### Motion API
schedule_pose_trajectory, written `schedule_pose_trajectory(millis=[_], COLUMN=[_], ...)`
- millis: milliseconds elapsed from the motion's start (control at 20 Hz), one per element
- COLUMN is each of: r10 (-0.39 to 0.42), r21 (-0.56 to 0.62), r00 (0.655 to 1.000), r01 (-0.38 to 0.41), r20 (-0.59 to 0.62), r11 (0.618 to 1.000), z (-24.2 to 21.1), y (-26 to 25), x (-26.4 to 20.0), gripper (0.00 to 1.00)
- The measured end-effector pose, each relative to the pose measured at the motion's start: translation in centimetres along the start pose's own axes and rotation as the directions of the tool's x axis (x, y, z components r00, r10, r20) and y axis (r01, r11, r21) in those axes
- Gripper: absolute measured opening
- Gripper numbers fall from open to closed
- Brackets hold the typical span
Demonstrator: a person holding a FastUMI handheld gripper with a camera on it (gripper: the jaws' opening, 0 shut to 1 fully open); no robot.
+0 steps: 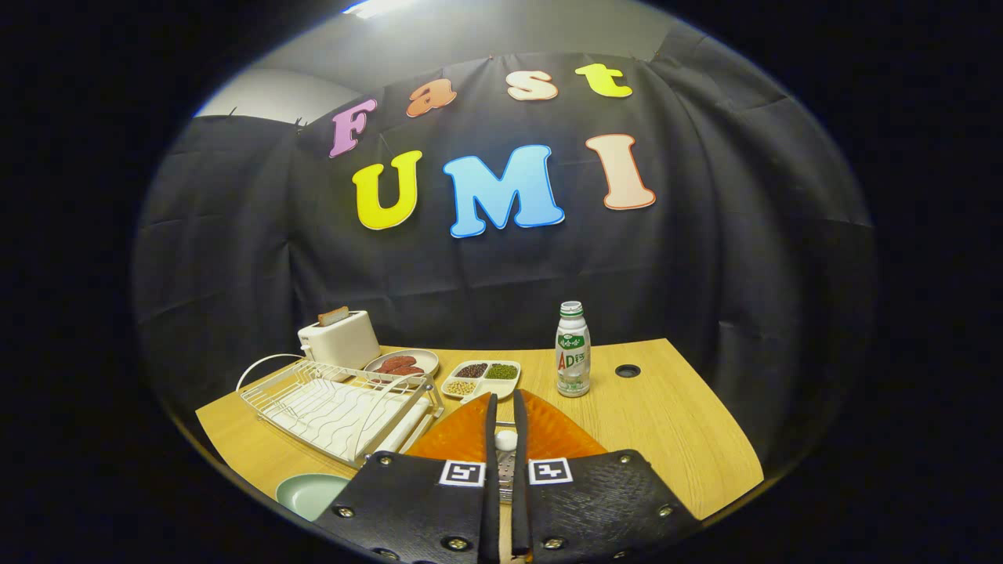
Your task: Take the plate from the dish rack, then take the spoon from the basket and place it into the plate.
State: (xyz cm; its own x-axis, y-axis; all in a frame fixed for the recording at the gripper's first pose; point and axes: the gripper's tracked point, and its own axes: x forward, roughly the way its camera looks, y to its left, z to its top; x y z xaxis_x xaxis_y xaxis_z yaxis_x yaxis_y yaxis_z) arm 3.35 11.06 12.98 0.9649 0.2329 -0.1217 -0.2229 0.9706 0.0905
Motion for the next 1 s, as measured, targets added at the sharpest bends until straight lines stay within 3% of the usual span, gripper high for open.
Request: schedule_pose_trajectory(millis=[500,1000], r10=[-0.059,-0.09], r21=[-0.048,-0.053], r00=[0.996,0.996], r01=[0.063,0.09], r20=[0.073,-0.001], r11=[0.997,0.995], z=[8.2,6.6], y=[1.9,6.6], x=[-6.3,-8.9], gripper=[0.06,0.06])
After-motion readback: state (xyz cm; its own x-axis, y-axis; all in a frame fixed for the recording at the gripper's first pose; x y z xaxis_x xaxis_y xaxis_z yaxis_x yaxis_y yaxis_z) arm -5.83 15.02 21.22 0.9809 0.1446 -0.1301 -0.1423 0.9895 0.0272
